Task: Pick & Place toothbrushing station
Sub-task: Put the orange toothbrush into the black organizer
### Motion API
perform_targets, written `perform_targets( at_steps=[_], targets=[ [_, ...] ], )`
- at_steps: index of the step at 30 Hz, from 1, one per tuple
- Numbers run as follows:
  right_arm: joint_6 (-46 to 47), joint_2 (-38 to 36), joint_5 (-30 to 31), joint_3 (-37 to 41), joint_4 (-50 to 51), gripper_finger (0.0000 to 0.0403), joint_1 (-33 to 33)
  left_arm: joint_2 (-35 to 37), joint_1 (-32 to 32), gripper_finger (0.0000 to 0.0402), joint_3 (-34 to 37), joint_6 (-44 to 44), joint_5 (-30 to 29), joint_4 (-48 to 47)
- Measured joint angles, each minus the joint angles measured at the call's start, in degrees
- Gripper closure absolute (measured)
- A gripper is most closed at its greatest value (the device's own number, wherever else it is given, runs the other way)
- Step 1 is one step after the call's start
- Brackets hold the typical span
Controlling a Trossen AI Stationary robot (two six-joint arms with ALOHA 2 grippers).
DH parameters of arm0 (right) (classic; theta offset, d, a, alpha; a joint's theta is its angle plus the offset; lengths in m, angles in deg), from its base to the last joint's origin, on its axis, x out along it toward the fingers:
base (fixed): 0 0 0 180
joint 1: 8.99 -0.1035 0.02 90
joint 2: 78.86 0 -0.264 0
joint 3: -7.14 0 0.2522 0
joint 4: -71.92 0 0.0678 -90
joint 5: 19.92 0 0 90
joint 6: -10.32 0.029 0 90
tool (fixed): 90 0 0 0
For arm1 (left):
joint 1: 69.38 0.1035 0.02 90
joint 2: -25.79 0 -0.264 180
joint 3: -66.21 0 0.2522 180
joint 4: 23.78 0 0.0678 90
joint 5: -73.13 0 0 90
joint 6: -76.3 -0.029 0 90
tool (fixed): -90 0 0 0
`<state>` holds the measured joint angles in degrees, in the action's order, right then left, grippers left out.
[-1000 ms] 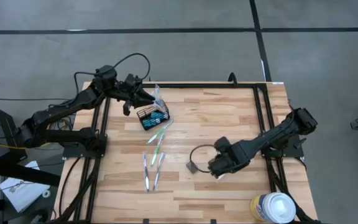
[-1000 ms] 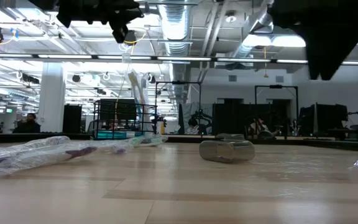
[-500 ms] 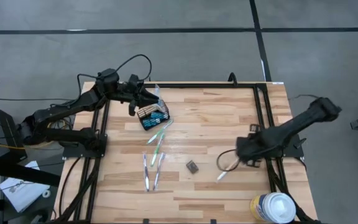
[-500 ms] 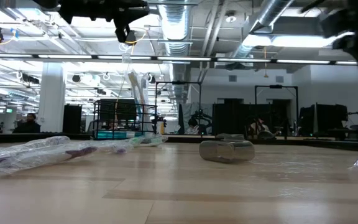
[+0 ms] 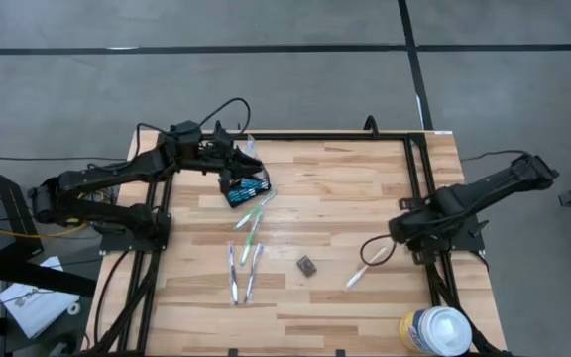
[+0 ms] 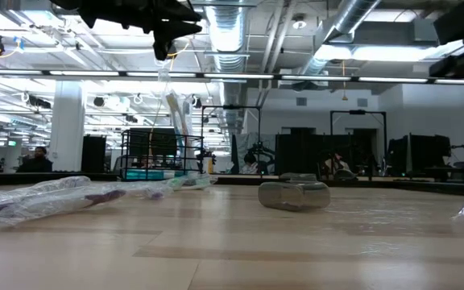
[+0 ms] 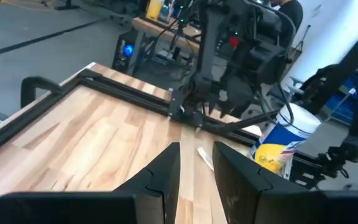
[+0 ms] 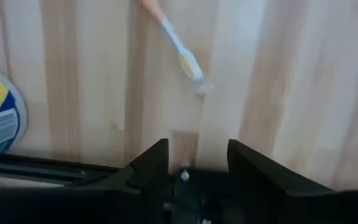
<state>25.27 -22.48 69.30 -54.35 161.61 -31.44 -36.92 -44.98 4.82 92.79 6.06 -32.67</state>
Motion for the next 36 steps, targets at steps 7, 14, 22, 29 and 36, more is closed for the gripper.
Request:
perform_targets(
  at_steps=[7, 14, 22, 29, 36],
  targets=[
    [-8.36, 8.97, -2.55, 1.68, -10.95, 0.0249, 2.01, -1.44, -0.02, 0.0311, -0.04, -0.17, -0.63, 0.45],
    [-10.36, 16.61, -6.27, 5.33, -16.81, 0.0249, 4.07, -1.62, 0.24, 0.0311, -0.02, -1.51, -0.65, 0.28],
    [-10.65, 18.82, -7.10, 5.24, -23.56, 0.0249, 5.40, -1.94, 0.46, 0.0312, -0.02, -2.99, -0.65, 0.21],
    [-10.63, 22.15, -7.15, 5.17, -23.68, 0.0249, 6.16, -1.93, 0.46, 0.0311, -0.02, -3.53, -0.63, 0.18],
    [-10.24, 26.74, -8.48, 5.38, -28.84, 0.0254, 5.99, -1.93, 0.46, 0.0311, -0.02, -4.61, -0.63, 0.08]
  ],
)
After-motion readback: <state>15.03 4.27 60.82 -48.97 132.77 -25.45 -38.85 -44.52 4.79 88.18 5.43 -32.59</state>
